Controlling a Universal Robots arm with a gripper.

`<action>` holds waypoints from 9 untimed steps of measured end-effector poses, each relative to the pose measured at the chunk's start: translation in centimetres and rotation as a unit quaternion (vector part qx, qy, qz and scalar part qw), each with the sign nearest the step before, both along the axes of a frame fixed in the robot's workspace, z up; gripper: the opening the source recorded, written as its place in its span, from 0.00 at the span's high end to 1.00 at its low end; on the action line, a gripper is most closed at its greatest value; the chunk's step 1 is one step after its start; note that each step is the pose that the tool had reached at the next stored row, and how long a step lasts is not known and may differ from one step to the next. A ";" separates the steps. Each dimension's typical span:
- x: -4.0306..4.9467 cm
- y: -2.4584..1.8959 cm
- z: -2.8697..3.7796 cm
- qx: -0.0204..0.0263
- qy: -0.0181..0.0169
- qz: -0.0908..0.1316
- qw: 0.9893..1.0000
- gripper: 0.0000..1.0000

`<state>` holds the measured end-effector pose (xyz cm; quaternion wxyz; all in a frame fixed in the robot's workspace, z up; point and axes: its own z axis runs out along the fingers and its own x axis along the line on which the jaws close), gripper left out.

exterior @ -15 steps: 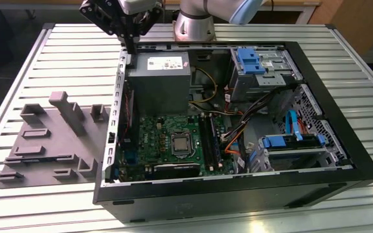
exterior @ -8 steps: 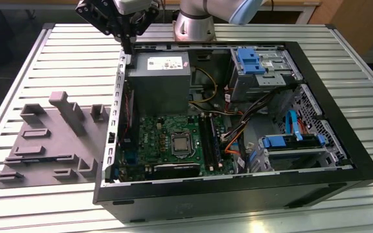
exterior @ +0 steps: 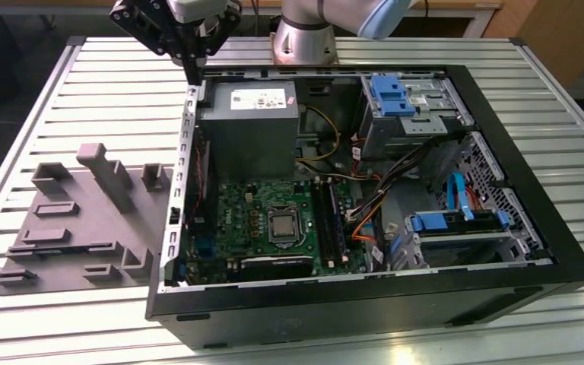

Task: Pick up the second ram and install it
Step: 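Reach for the second ram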

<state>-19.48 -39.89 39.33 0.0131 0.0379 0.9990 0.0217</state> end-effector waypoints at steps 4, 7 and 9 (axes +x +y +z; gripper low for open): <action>-0.29 0.00 0.00 0.000 0.000 0.000 1.000 0.89; -0.51 0.00 0.00 0.000 0.000 0.000 1.000 0.89; -0.67 0.00 0.00 0.000 0.000 0.000 1.000 0.89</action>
